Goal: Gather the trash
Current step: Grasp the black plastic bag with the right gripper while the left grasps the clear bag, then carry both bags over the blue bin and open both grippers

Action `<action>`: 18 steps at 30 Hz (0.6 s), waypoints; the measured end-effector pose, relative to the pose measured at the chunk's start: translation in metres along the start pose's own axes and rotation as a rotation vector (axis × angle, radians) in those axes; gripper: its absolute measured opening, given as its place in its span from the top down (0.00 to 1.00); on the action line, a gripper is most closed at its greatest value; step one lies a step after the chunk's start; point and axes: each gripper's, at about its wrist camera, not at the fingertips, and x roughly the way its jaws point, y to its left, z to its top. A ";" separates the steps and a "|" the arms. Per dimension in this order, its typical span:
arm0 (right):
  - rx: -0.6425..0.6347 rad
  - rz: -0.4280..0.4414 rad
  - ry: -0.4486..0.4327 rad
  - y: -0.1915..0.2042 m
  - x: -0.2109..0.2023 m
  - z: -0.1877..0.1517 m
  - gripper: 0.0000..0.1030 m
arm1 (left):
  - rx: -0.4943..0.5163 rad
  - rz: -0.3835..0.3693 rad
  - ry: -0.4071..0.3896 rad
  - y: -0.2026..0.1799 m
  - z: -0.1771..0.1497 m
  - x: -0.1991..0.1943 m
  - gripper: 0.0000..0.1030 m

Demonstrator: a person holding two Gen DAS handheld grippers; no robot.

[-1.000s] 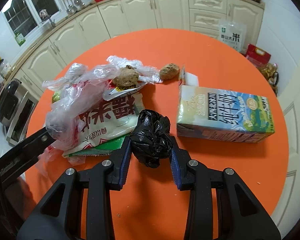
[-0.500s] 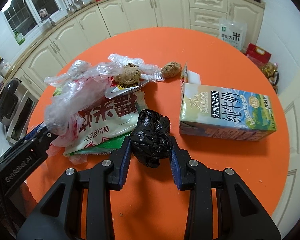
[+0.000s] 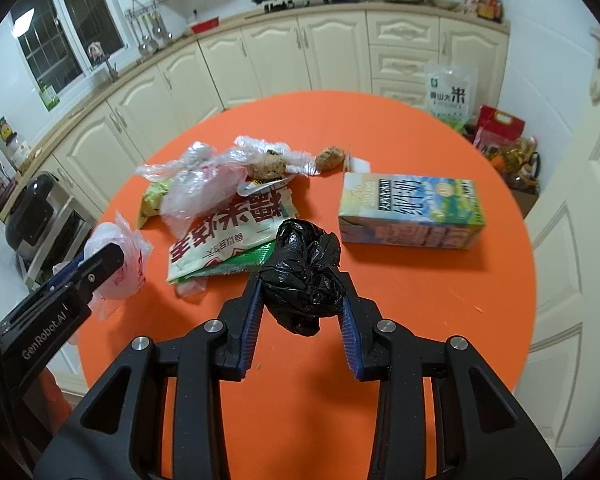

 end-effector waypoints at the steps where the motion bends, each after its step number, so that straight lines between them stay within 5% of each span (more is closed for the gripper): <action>1: 0.000 -0.002 -0.011 -0.001 -0.007 -0.003 0.67 | 0.007 0.001 -0.007 -0.003 -0.004 -0.005 0.61; 10: 0.057 -0.019 -0.095 -0.026 -0.062 -0.031 0.67 | 0.092 -0.046 -0.072 -0.042 -0.049 -0.053 0.61; 18: 0.191 -0.129 -0.150 -0.095 -0.108 -0.064 0.67 | 0.246 -0.143 -0.066 -0.112 -0.087 -0.071 0.61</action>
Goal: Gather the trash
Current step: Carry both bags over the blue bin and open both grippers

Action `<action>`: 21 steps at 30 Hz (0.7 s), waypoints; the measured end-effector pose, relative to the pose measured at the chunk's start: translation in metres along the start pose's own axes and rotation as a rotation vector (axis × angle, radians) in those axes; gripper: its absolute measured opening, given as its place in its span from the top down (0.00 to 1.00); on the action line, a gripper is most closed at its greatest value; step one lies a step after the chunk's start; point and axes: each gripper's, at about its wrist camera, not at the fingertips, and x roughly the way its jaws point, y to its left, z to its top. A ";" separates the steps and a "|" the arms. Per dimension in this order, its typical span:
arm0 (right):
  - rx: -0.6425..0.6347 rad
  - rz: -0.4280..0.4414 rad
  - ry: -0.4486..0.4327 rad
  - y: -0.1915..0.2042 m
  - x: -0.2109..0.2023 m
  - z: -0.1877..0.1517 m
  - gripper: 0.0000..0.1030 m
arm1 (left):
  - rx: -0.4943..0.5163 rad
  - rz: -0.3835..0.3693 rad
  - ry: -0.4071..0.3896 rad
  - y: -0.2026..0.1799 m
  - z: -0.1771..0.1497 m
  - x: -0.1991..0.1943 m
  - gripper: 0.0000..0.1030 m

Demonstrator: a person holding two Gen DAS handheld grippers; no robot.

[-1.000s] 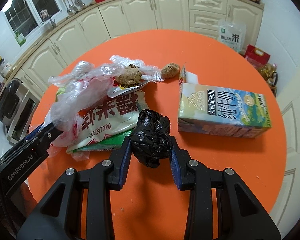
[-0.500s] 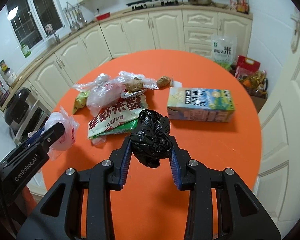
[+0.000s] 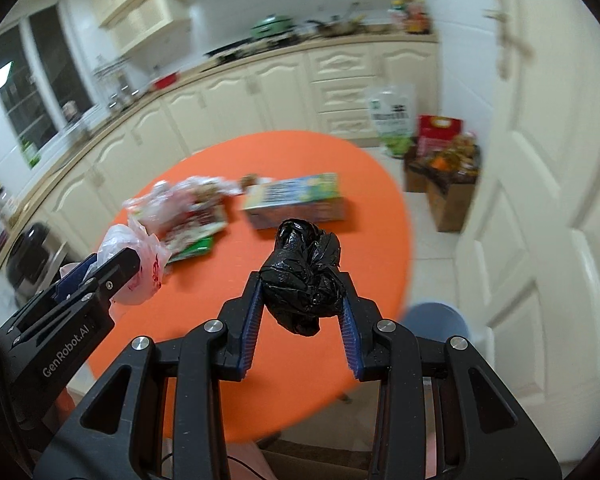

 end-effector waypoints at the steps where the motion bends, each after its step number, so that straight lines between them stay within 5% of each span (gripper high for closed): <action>1: 0.024 -0.030 -0.005 -0.014 -0.004 -0.003 0.67 | 0.025 -0.022 0.006 -0.013 -0.002 0.001 0.61; 8: 0.190 -0.225 -0.010 -0.106 -0.025 -0.018 0.67 | 0.177 -0.180 0.069 -0.091 -0.002 0.031 0.61; 21: 0.356 -0.353 0.050 -0.208 -0.019 -0.030 0.67 | 0.354 -0.308 0.243 -0.202 0.017 0.135 0.60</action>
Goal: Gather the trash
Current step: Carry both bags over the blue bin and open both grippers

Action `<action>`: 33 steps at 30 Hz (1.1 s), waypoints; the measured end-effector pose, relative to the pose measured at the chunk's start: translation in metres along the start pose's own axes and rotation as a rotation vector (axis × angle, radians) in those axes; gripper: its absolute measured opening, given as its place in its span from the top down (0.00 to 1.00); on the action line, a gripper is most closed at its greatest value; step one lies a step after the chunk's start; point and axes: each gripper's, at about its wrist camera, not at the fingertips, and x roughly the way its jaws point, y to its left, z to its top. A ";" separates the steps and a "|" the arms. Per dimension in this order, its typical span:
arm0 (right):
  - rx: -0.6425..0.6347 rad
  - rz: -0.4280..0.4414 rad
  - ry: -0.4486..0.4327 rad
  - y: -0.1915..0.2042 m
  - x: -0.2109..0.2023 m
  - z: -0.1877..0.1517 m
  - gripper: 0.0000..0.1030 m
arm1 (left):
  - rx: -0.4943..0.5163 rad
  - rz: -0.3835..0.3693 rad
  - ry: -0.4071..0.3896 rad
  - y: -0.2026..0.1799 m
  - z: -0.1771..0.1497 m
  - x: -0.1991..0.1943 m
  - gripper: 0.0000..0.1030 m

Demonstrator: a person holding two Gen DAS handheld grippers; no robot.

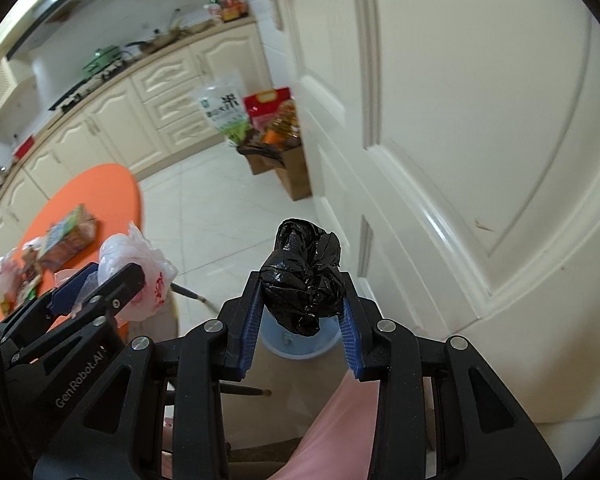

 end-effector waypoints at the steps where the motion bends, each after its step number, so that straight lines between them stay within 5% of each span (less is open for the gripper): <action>1: 0.008 -0.002 0.010 -0.005 0.005 0.001 0.67 | 0.006 -0.004 0.014 -0.002 0.005 0.009 0.60; 12: 0.011 -0.039 0.114 -0.031 0.054 0.013 0.68 | 0.061 -0.045 0.148 -0.022 0.065 0.118 0.56; 18: 0.051 -0.053 0.147 -0.044 0.074 0.021 0.67 | 0.085 -0.007 0.210 -0.030 0.085 0.154 0.50; 26: 0.033 -0.042 0.182 -0.042 0.096 0.029 0.67 | 0.051 0.002 0.237 -0.028 0.107 0.170 0.43; 33: 0.022 0.038 0.226 -0.032 0.115 0.034 0.67 | 0.028 0.024 0.191 -0.013 0.096 0.126 0.40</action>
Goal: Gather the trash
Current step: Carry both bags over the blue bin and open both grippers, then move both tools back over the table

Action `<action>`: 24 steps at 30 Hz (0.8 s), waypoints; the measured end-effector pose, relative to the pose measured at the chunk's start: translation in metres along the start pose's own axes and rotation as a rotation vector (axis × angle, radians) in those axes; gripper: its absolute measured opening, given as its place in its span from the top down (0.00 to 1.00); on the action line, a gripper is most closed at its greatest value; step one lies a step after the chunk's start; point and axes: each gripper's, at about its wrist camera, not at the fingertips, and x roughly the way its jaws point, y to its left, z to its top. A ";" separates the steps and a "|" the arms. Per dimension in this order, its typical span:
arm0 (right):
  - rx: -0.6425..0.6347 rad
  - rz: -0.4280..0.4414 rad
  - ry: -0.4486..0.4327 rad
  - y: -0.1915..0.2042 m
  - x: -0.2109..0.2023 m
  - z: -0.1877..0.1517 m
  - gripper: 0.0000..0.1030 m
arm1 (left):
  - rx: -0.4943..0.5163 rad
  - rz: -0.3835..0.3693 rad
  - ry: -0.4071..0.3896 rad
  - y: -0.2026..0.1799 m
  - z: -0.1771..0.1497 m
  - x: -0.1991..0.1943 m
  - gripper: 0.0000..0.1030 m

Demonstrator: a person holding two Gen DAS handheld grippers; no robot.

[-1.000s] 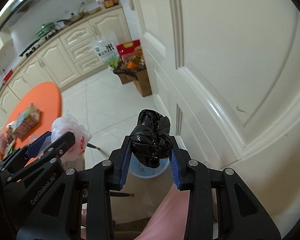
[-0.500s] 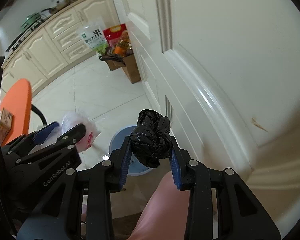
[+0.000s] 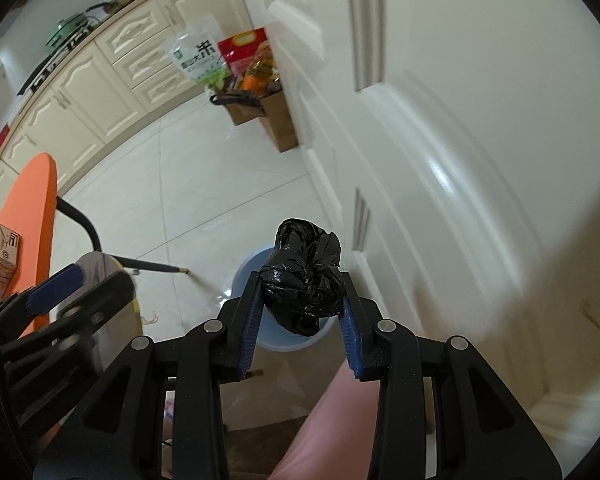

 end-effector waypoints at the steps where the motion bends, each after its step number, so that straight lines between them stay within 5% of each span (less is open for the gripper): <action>1: -0.001 0.012 0.009 0.002 0.003 0.001 0.67 | -0.001 0.014 -0.009 0.001 -0.001 -0.005 0.40; 9: -0.009 0.173 0.022 0.020 0.006 0.005 0.64 | -0.026 0.056 -0.051 -0.001 -0.025 -0.033 0.40; 14: -0.037 0.168 -0.003 0.033 -0.003 0.004 0.39 | -0.053 0.054 -0.057 0.006 -0.035 -0.043 0.40; 24: -0.047 0.118 -0.041 0.047 -0.033 -0.006 0.39 | -0.101 0.034 -0.071 0.026 -0.053 -0.077 0.40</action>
